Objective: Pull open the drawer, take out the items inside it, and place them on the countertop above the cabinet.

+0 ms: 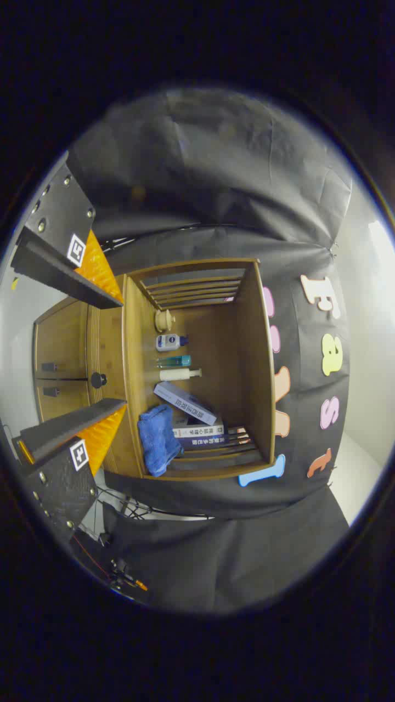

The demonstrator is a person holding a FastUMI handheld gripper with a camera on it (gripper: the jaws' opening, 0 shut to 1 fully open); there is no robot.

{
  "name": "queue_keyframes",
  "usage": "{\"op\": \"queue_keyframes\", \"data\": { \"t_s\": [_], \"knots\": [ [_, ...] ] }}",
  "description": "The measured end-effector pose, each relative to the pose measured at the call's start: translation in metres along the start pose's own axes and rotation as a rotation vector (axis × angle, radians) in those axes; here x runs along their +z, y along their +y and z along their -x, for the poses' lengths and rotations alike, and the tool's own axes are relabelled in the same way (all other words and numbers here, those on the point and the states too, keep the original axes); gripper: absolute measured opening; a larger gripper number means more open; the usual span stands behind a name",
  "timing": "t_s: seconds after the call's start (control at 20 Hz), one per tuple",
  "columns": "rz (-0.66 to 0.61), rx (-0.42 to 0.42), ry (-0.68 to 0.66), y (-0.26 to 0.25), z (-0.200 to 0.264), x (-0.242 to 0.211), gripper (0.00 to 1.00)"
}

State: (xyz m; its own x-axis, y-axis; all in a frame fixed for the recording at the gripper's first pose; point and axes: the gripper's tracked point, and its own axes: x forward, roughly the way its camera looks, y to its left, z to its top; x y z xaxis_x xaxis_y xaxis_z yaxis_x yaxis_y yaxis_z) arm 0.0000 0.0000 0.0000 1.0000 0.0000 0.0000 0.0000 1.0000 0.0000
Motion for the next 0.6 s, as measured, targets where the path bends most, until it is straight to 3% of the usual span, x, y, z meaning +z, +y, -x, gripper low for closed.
{"op": "queue_keyframes", "data": {
  "t_s": [0.6],
  "knots": [
    [-0.002,-0.004,-0.011,-0.003,-0.018,-0.014,0.98]
  ]
}}
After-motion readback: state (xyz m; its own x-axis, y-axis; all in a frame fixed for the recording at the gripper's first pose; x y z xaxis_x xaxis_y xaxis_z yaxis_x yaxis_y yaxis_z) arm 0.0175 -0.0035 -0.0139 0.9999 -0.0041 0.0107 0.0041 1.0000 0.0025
